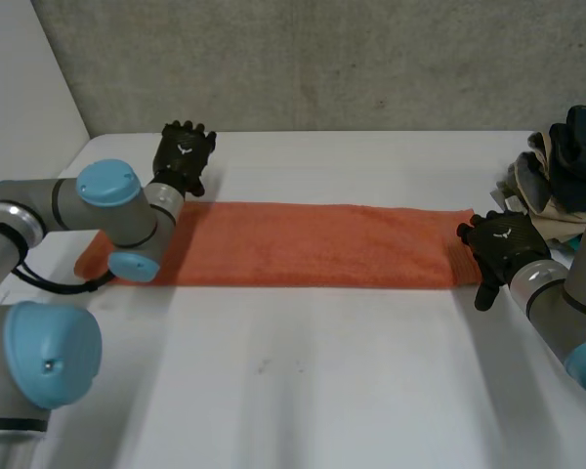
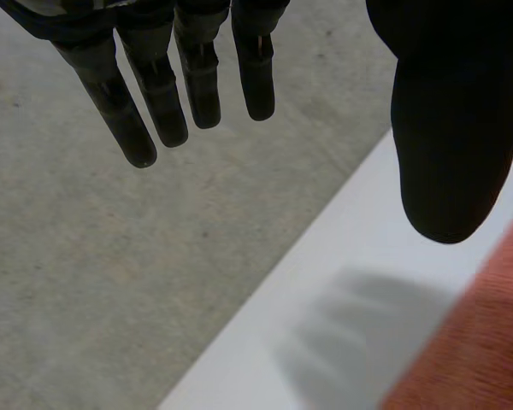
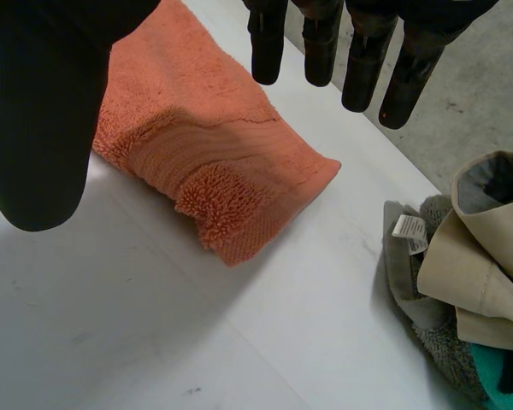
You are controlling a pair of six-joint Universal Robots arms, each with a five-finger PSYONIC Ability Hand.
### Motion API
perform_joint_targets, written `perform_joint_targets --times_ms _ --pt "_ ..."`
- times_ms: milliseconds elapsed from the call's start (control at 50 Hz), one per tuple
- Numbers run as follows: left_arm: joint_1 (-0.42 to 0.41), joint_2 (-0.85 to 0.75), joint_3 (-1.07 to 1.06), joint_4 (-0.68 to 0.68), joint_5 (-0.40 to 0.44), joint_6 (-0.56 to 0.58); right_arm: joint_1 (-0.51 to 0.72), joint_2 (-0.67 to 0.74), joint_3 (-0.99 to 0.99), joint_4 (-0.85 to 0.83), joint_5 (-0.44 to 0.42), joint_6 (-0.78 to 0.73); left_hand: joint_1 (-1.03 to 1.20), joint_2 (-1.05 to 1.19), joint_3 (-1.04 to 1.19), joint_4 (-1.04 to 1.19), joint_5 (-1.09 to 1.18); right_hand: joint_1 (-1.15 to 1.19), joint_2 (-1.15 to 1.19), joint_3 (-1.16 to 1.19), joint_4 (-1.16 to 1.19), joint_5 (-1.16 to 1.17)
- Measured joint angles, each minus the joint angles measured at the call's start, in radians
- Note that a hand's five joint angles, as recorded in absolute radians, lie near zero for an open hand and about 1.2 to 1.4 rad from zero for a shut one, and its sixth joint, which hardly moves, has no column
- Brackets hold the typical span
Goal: Fold the laundry.
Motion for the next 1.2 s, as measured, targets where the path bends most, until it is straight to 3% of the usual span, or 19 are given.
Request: perform_joint_targets --times_ms 200,400,460,480,500,540,560,600,700,880,1000,1140,1200 --pt "-0.006 0.310 -0.518 0.081 0.025 -0.002 -0.007 0.026 -0.026 -0.004 -0.002 -0.002 -0.022 -0.035 -0.037 -0.043 -0.055 0.000 0.000 0.000 0.000 0.000" --pt "0.005 0.476 -0.769 0.091 0.023 -0.005 -0.008 0.124 -0.099 -0.045 -0.018 -0.008 -0.027 -0.051 -0.051 -0.058 -0.074 0.013 0.018 0.017 0.008 0.010" --pt "0.006 0.503 -0.801 0.090 0.021 -0.006 -0.008 0.160 -0.131 -0.054 -0.022 -0.015 -0.027 -0.051 -0.051 -0.058 -0.074 0.174 0.208 0.219 0.186 0.182" --pt "0.006 0.515 -0.813 0.090 0.021 -0.006 -0.008 0.176 -0.147 -0.058 -0.025 -0.019 -0.027 -0.051 -0.051 -0.058 -0.073 0.317 0.370 0.376 0.354 0.342" --pt "0.006 0.523 -0.821 0.089 0.021 -0.006 -0.008 0.182 -0.154 -0.059 -0.026 -0.022 -0.027 -0.051 -0.051 -0.058 -0.073 0.317 0.370 0.376 0.354 0.342" --pt "0.005 0.546 -0.842 0.090 0.021 -0.008 -0.008 0.209 -0.182 -0.060 -0.030 -0.034 -0.027 -0.054 -0.051 -0.058 -0.074 0.550 0.654 0.636 0.615 0.588" --pt "0.005 0.557 -0.851 0.090 0.021 -0.008 -0.009 0.218 -0.192 -0.060 -0.031 -0.039 -0.027 -0.055 -0.051 -0.058 -0.074 0.725 0.887 0.879 0.859 0.833" --pt "0.004 0.580 -0.869 0.090 0.021 -0.010 -0.015 0.229 -0.204 -0.059 -0.033 -0.050 -0.027 -0.058 -0.051 -0.061 -0.074 0.759 0.939 0.945 0.926 0.898" --pt "0.003 0.640 -0.916 0.091 0.022 -0.012 -0.042 0.219 -0.192 -0.056 -0.033 -0.068 -0.050 -0.071 -0.068 -0.075 -0.091 0.761 0.946 0.971 0.949 0.912" --pt "0.022 0.790 -1.054 0.091 0.026 -0.013 -0.196 0.067 -0.046 -0.060 -0.037 -0.187 -0.080 -0.099 -0.099 -0.100 -0.119 0.761 0.946 0.973 0.951 0.912" --pt "0.078 0.935 -1.200 0.091 0.030 -0.012 -0.298 0.030 -0.018 -0.064 -0.030 -0.364 -0.080 -0.126 -0.130 -0.128 -0.147 0.763 0.946 0.973 0.951 0.912" --pt "0.152 1.060 -1.297 0.091 0.031 -0.013 -0.220 0.009 -0.052 -0.094 -0.030 -0.406 -0.080 -0.141 -0.134 -0.141 -0.157 0.778 0.946 0.973 0.952 0.916" --pt "0.197 1.109 -1.319 0.091 0.030 -0.017 -0.093 -0.002 -0.093 -0.152 -0.035 -0.377 -0.080 -0.150 -0.147 -0.151 -0.167 0.779 0.946 0.978 0.953 0.917"
